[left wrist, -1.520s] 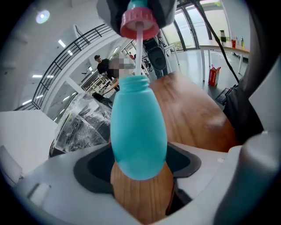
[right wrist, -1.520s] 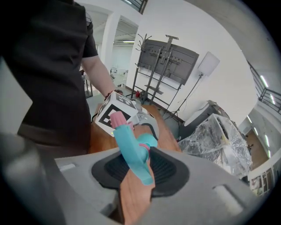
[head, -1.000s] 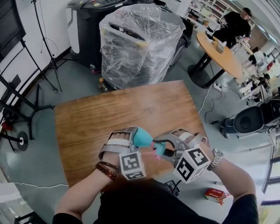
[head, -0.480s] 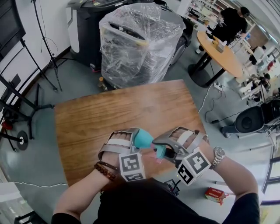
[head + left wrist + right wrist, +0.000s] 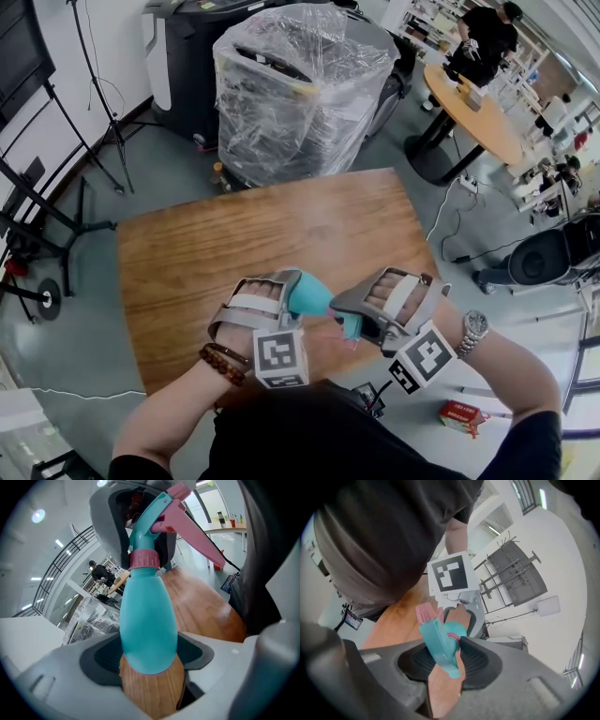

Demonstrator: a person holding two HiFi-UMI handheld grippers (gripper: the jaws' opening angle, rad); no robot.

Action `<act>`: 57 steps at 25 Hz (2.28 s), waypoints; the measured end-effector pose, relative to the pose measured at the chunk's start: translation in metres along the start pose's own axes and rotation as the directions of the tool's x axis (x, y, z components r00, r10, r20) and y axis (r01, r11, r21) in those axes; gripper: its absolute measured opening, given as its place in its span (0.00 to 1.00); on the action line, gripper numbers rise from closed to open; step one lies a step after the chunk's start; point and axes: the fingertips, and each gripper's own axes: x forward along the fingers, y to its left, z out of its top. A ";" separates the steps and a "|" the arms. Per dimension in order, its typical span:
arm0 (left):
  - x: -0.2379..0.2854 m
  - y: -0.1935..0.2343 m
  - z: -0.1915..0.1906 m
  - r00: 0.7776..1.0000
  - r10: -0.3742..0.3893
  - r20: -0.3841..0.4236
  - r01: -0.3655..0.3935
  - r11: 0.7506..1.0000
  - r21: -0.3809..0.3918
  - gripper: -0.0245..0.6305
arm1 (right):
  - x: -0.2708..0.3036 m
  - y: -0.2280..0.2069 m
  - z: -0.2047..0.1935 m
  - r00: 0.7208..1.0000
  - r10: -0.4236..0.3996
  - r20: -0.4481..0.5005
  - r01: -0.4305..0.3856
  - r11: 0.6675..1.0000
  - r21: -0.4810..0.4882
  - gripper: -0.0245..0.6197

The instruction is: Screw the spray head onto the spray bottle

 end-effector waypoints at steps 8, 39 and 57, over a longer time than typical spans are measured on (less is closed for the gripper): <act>-0.001 -0.008 0.002 0.996 -0.086 0.006 0.086 0.996 0.018 0.61 | 0.000 0.005 0.001 0.998 -0.041 -0.046 0.026 0.957 -0.288 0.23; 0.004 -0.014 0.000 0.990 -0.099 -0.105 0.092 0.993 -0.073 0.59 | 0.016 -0.001 -0.016 0.987 0.162 0.007 -0.135 0.795 0.591 0.23; 0.004 -0.002 0.010 0.999 -0.051 -0.017 0.048 0.993 -0.106 0.60 | -0.001 -0.005 -0.012 0.978 0.198 0.068 -0.203 0.818 0.537 0.34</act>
